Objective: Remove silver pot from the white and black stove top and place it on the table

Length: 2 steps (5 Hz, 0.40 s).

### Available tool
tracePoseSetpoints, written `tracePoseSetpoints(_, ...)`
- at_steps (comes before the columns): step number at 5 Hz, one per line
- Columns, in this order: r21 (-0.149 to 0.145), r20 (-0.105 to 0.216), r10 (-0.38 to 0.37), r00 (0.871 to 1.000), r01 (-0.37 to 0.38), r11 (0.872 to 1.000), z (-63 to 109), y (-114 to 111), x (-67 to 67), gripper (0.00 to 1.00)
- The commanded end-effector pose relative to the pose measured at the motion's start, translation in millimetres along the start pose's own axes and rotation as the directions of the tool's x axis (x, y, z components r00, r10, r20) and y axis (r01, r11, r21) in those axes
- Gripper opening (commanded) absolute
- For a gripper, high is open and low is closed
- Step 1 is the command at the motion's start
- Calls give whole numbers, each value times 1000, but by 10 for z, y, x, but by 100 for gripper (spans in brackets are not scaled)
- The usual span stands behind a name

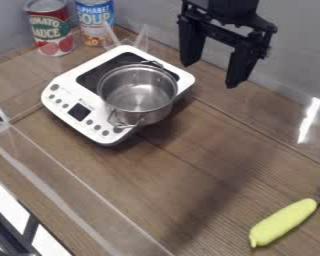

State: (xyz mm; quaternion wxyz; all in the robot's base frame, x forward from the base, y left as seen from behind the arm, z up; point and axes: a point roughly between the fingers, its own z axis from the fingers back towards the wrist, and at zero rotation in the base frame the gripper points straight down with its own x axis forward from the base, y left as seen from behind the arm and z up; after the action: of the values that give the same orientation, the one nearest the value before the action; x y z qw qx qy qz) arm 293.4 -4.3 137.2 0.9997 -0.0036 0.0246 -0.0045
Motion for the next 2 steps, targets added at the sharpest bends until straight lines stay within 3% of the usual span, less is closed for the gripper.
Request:
tracePoseSetpoints(1,33,-18,-57,998,57,998,-24,123,-53,100)
tracePoseSetpoints(2,72,-38,-158,987,161,984,-64,268,-76,100)
